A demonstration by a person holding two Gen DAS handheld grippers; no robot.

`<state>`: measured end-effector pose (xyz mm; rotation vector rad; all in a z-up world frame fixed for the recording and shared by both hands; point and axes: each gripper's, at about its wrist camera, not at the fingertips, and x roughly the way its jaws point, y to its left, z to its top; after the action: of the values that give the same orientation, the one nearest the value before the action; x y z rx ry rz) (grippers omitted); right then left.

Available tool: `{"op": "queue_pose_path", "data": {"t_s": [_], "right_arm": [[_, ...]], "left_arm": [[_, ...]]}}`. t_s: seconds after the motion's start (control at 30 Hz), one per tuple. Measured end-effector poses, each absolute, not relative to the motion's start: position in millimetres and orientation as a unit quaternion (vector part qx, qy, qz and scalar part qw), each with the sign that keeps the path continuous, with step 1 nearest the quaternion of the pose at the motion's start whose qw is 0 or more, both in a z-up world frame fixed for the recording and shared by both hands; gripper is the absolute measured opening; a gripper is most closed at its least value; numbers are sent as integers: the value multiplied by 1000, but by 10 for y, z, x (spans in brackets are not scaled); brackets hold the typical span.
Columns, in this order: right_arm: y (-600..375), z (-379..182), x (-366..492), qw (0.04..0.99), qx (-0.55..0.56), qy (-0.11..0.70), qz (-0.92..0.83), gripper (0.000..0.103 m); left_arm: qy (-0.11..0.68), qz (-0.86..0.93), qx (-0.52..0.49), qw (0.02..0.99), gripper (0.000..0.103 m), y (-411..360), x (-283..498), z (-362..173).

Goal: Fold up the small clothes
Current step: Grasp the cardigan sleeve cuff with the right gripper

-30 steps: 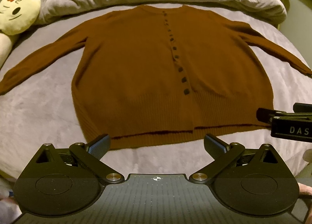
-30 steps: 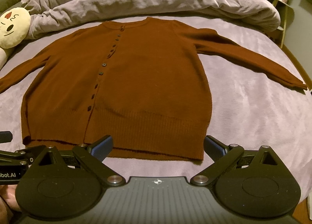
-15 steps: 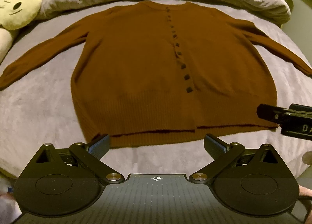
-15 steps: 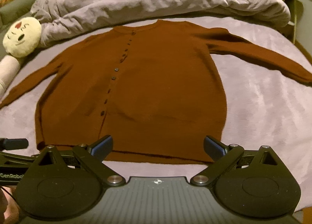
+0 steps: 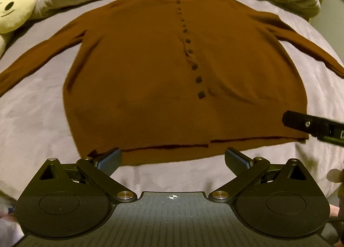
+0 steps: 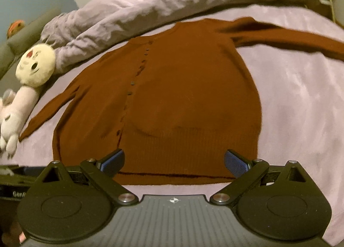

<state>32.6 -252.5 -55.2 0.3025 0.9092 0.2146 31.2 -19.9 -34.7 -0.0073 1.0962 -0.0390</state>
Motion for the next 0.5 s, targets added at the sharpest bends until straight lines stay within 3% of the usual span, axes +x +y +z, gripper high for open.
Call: {"op": "queue_pose_path", "data": {"t_s": [0.17, 0.33, 0.43, 0.5], "right_arm": [[-2879, -677, 429, 873, 210, 430, 98, 99], [-3755, -596, 669, 902, 256, 348, 0, 96], [-4474, -578, 850, 903, 291, 303, -94, 72], [-4916, -593, 951, 893, 315, 282, -154, 48]], "left_arm": [[523, -19, 5, 852, 103, -243, 495, -388], [498, -5, 13, 867, 103, -267, 845, -361], [489, 10, 10, 872, 103, -286, 1110, -377], [486, 19, 3, 874, 103, -291, 1277, -400]]}}
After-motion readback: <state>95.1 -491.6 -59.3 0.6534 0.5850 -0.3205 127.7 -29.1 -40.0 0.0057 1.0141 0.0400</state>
